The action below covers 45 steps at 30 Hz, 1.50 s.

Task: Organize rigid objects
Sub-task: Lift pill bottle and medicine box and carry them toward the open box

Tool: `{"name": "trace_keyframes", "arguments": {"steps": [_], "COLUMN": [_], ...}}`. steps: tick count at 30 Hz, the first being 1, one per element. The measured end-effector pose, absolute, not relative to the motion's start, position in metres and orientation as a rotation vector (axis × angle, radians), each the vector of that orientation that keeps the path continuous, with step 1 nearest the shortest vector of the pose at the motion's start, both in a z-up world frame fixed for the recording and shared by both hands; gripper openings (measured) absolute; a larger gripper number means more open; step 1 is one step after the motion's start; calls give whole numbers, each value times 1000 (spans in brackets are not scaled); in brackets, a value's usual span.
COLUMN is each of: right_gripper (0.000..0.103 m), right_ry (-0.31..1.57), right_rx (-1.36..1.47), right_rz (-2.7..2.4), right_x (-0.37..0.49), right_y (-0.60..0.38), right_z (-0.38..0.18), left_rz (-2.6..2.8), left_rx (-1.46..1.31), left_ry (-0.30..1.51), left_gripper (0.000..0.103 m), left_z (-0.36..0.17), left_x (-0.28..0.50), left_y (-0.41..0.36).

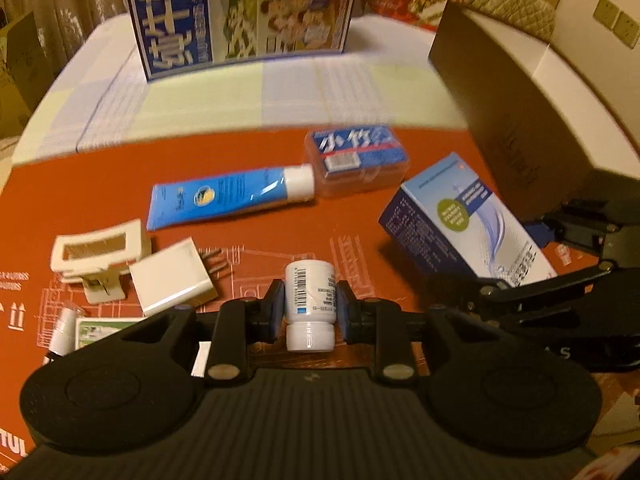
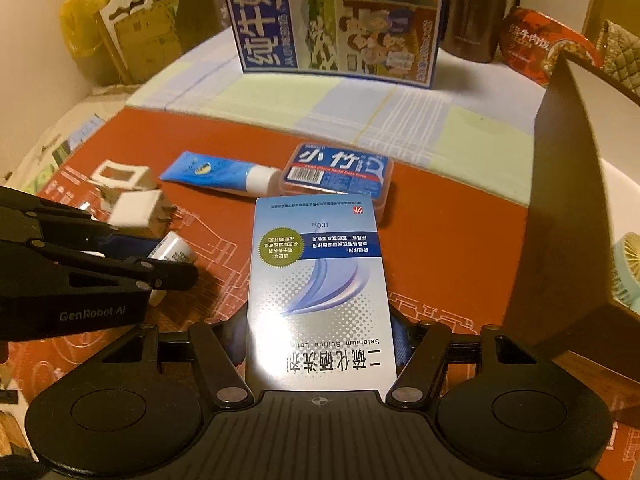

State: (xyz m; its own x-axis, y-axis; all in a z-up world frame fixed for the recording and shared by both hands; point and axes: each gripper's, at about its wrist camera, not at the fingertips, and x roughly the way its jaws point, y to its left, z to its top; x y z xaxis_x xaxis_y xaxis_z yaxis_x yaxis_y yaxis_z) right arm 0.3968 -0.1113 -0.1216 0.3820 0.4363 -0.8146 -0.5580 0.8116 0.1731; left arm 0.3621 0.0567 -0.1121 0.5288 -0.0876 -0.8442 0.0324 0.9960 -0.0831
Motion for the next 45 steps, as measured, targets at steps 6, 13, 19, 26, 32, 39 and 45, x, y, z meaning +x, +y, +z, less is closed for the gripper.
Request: {"name": "trace_keyframes", "arguments": {"steps": [6, 13, 19, 26, 32, 39, 45], "right_gripper": [61, 61, 61, 61, 61, 61, 61], "right_ry": [960, 902, 854, 830, 810, 805, 838], "right_rx": [-93, -38, 10, 54, 68, 59, 34], "right_rz": [631, 608, 545, 456, 391, 334, 309], "right_x": [386, 373, 375, 388, 409, 453, 500], "right_y": [-130, -157, -194, -245, -290, -330, -351], "right_z": [-94, -63, -41, -28, -20, -22, -38], "left_rz": [-93, -142, -206, -290, -350, -388, -392], "left_rx": [-49, -34, -9, 20, 31, 56, 106], "left_ry": [940, 861, 813, 796, 791, 793, 800], "left_gripper": [22, 22, 22, 22, 23, 22, 23], "left_z": [-75, -40, -22, -14, -10, -10, -18], "left_x": [355, 352, 362, 385, 415, 465, 514], "left_y": [45, 23, -10, -56, -97, -141, -171]}}
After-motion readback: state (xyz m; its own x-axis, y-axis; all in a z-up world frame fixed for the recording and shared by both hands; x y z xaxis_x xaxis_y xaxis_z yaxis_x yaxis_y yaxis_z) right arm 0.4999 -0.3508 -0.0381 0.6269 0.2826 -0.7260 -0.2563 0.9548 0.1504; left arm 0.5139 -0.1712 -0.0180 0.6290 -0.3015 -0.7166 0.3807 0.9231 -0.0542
